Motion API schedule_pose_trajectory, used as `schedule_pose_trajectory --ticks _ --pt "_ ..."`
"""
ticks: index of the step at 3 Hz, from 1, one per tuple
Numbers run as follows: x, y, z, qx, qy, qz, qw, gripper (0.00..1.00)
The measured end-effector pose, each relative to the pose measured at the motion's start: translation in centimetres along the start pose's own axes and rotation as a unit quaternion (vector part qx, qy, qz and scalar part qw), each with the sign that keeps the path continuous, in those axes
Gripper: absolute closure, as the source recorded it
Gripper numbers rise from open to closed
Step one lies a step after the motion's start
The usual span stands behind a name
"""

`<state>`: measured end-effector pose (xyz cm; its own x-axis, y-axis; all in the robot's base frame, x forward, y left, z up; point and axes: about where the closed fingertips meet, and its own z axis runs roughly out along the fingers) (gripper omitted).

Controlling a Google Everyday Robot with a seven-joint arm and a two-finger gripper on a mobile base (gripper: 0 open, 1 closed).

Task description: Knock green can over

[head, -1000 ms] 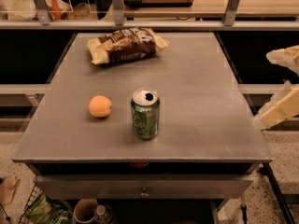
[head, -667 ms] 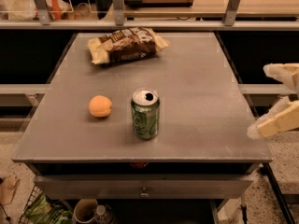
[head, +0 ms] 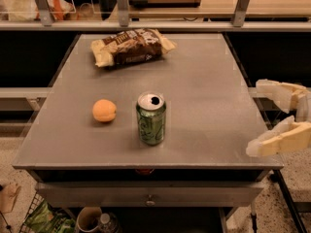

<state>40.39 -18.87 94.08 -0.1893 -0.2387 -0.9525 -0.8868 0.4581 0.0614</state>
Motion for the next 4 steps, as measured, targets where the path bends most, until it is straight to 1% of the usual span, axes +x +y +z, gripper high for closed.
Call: schedule_pose_trajectory --ticks 1,2,3,4 --pt "-0.8 0.3 0.2 -0.004 -0.012 0.002 0.9999 0.00" --pt "-0.8 0.3 0.2 -0.004 -0.012 0.002 0.9999 0.00" --pt "-0.6 0.8 2.1 -0.019 0.012 -0.024 0.9994 0.00" --pt "0.2 1.3 4.6 -0.015 0.029 -0.055 0.9980 0.00"
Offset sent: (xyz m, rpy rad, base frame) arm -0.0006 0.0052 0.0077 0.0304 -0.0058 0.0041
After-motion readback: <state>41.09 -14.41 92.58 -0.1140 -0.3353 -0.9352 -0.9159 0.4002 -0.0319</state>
